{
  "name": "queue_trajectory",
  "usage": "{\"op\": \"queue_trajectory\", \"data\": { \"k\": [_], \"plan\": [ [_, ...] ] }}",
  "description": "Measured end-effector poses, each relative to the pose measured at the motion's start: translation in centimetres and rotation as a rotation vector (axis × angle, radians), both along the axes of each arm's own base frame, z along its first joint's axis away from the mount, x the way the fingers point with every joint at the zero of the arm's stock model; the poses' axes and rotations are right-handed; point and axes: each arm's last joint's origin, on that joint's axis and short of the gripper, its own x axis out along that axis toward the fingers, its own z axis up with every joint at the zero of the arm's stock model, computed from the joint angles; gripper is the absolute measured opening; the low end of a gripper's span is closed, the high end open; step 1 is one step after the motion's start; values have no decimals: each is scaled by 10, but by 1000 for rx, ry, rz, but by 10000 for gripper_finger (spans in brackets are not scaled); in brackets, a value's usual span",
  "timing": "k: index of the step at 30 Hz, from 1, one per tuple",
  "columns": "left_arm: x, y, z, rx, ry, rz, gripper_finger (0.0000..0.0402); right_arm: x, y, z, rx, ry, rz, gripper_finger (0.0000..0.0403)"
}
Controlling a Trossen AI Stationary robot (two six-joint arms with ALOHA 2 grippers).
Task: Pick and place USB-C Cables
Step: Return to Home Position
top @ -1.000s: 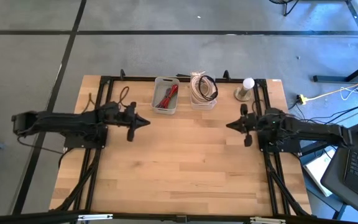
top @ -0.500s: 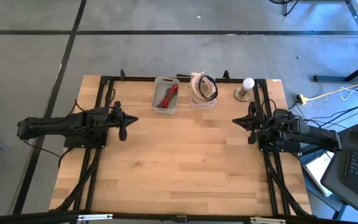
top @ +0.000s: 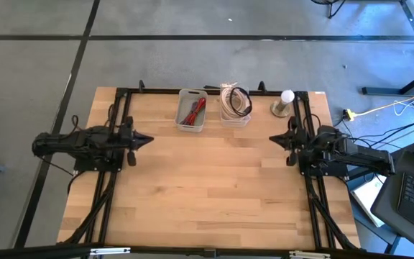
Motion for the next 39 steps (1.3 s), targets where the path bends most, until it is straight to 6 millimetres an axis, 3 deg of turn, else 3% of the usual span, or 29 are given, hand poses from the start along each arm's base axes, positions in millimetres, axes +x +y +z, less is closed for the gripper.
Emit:
{"op": "queue_trajectory", "data": {
  "k": [5, 9, 12, 20, 27, 32, 39],
  "plan": [
    [6, -3, -1, 6, -97, -112, 1, 0, 1, 5, -35, -54, 35, 0],
    [14, -6, -17, 14, -153, -180, 1, 0, 2, 7, -39, -69, 62, 0],
    [17, -6, -28, -10, -151, -175, 1, 0, 3, 8, -38, -76, 97, 0],
    [18, -4, -30, -13, -159, -177, 1, 1, 3, 8, -39, -86, 110, 0],
    [19, 4, -33, -50, -124, -139, 1, 11, 3, -22, 43, -78, 140, 0],
    [21, 9, -35, -56, -96, -123, 1, 12, 3, -21, 21, -149, 158, 0],
    [24, 17, -42, -11, -10, -54, 1, 13, 2, -25, 48, -107, 124, 3]
  ]
}}
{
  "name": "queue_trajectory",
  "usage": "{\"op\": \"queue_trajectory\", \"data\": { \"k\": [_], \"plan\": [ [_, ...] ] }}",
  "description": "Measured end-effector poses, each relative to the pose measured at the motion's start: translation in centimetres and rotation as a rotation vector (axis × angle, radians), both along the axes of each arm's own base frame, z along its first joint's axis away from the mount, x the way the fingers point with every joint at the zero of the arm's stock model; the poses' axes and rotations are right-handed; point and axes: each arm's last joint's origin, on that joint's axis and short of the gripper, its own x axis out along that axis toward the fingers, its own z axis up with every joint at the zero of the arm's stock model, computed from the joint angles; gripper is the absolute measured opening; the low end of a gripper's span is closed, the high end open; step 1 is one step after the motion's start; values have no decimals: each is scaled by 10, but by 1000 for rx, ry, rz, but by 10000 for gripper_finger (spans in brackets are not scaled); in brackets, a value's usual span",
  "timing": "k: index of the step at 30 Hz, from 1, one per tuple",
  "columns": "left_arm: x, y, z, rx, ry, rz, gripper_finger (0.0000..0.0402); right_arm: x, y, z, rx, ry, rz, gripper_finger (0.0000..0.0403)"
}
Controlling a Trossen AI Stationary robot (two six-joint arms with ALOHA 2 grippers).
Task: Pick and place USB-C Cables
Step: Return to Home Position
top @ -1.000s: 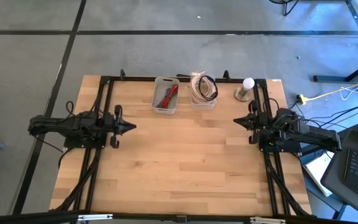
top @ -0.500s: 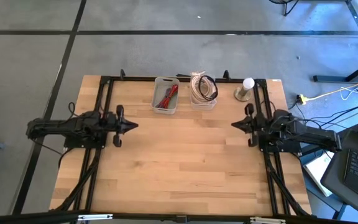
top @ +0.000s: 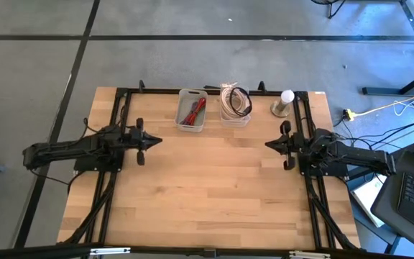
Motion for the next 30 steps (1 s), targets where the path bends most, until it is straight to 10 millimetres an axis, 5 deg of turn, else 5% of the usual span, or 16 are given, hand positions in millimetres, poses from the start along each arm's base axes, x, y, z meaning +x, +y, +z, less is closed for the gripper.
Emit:
{"op": "queue_trajectory", "data": {
  "k": [30],
  "plan": [
    [2, 4, -5, -67, 36, 97, 5, 1, 0, -1, 13, 12, -3, 15]
  ]
}}
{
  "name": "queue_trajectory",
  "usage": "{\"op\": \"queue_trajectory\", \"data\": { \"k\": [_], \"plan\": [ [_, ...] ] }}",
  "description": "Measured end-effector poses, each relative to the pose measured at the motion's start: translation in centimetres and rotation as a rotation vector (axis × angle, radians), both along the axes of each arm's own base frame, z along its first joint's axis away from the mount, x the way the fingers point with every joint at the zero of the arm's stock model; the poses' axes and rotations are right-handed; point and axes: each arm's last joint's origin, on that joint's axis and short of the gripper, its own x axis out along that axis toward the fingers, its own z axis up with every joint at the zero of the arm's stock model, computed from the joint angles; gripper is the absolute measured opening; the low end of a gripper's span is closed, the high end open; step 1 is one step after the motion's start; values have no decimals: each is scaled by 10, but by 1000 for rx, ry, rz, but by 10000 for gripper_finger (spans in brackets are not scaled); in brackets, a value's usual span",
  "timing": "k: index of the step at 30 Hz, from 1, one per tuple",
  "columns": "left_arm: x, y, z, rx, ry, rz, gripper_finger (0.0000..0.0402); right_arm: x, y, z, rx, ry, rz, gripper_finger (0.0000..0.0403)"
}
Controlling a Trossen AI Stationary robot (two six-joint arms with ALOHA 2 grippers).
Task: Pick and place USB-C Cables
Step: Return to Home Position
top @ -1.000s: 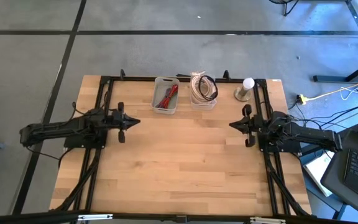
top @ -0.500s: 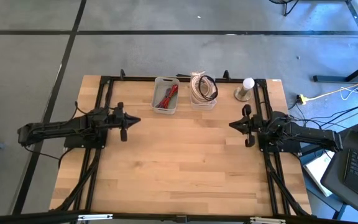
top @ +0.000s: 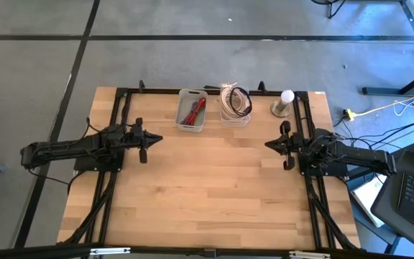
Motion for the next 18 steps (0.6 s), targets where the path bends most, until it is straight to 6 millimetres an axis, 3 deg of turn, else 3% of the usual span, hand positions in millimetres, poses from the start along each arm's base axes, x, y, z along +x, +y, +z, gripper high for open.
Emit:
{"op": "queue_trajectory", "data": {
  "k": [18],
  "plan": [
    [0, 0, 0, 0, -1, -1, 10, 0, 0, 0, -1, 0, 0, 15]
  ]
}}
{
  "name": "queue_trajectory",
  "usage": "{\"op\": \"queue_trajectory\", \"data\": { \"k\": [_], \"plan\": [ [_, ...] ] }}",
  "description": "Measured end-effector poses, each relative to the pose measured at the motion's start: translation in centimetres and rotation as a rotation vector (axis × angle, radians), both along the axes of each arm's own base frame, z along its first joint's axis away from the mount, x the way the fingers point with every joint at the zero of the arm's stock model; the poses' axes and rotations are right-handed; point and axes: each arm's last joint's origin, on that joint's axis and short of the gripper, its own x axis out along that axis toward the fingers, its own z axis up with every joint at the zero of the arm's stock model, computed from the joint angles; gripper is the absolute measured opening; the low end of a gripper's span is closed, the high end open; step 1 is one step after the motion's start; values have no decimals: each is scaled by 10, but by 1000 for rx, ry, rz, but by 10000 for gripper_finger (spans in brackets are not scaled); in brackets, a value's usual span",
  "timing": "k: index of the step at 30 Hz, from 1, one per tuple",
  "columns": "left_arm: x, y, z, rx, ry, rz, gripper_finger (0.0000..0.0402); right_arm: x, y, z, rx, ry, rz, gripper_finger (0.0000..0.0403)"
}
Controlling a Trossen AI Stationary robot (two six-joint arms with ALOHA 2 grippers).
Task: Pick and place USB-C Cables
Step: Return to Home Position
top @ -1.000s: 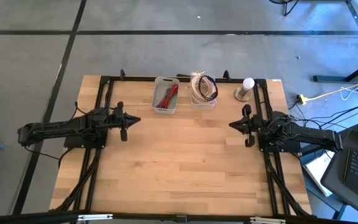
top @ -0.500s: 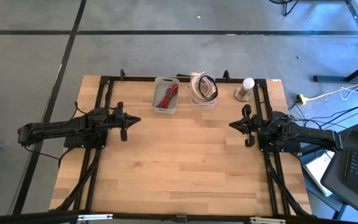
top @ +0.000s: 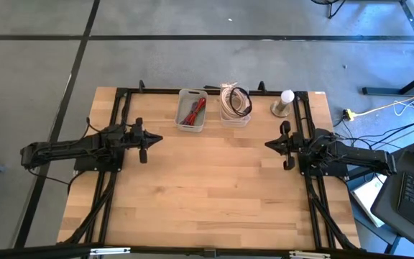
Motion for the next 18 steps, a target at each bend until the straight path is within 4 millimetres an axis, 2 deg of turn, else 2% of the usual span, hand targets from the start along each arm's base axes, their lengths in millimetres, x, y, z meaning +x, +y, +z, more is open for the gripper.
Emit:
{"op": "queue_trajectory", "data": {
  "k": [18],
  "plan": [
    [0, 0, 0, 0, 0, 0, 12, 0, 0, 0, 0, 0, 0, 15]
  ]
}}
